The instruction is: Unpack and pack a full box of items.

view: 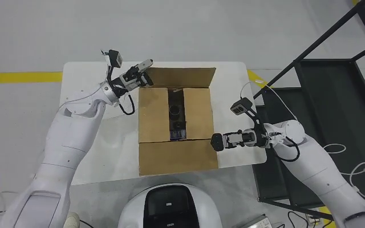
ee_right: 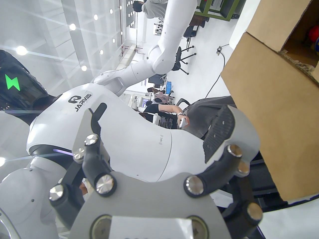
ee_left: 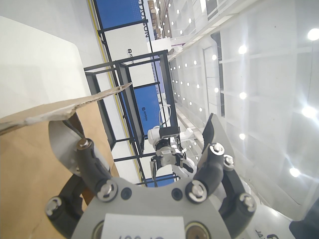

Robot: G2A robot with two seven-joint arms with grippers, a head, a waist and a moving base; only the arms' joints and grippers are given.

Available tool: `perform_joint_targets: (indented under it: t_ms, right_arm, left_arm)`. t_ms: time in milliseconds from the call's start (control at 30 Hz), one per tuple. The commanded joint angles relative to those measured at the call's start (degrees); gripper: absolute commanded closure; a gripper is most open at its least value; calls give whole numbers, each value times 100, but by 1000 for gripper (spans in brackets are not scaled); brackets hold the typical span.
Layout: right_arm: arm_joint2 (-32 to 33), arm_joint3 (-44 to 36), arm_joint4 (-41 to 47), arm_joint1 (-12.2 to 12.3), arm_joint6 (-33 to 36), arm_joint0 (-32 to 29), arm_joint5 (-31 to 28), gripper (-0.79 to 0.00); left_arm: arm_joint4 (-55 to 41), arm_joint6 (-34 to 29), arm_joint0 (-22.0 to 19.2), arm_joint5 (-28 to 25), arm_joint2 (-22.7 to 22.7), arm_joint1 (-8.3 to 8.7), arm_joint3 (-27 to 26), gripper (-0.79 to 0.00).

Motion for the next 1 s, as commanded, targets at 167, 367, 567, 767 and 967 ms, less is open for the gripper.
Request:
perform_joint_targets:
  t_ms: [167, 367, 567, 767, 967]
  right_arm:
    - [0, 0, 0, 0, 0, 0, 0, -785]
    - [0, 0, 0, 0, 0, 0, 0, -785]
    - [0, 0, 0, 0, 0, 0, 0, -785]
    - [0, 0, 0, 0, 0, 0, 0, -785]
    - [0, 0, 0, 0, 0, 0, 0, -785]
  left_arm:
    - [141, 626, -782, 70, 465, -278, 1059, -785]
    - [608, 1287, -1239, 41, 945, -553, 1894, -785]
    - [1509, 1916, -1545, 20, 1487, -824, 2675, -785]
    - [2256, 1733, -1733, 175, 1927, -1041, 3221, -785]
    - [2249, 1346, -1927, -151, 1938, -1154, 3498, -785]
